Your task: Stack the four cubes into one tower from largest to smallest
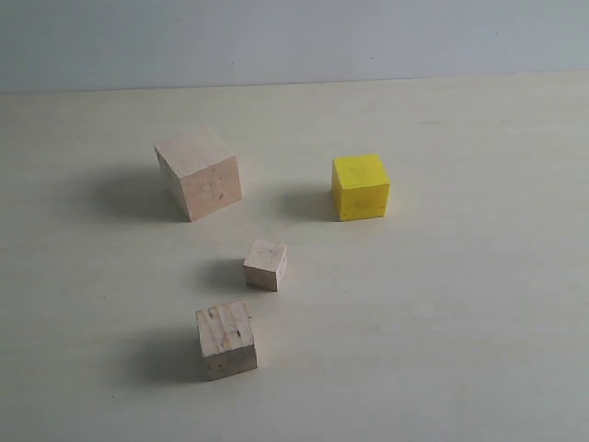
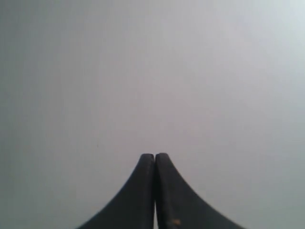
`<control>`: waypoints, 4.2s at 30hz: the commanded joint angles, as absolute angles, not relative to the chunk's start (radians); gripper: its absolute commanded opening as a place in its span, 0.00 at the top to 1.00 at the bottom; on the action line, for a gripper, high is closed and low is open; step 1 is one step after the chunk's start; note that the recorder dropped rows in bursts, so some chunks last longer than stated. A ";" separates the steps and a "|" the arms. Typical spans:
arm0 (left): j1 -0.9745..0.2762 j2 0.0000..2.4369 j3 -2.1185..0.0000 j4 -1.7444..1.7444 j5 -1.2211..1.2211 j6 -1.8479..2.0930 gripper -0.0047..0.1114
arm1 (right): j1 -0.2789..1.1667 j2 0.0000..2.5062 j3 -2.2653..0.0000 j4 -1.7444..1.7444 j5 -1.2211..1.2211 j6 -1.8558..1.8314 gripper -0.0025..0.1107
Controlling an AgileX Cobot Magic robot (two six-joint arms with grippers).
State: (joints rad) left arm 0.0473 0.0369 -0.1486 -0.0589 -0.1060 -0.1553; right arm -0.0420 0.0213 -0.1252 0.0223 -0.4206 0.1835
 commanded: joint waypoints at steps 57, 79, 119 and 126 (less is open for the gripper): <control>-0.261 1.523 -0.947 -0.298 0.210 -0.041 0.58 | 0.396 0.943 -0.576 0.177 0.366 0.412 0.98; -0.209 2.024 -1.440 -0.460 0.461 -0.139 0.58 | 0.396 0.943 -0.576 0.177 0.439 0.384 0.98; -0.218 2.169 -1.549 -1.001 0.869 0.858 0.58 | 0.396 0.943 -0.576 0.177 0.442 0.384 0.98; -0.141 2.069 -1.549 -0.840 0.890 0.752 0.58 | 0.396 0.943 -0.576 0.177 0.461 0.384 0.98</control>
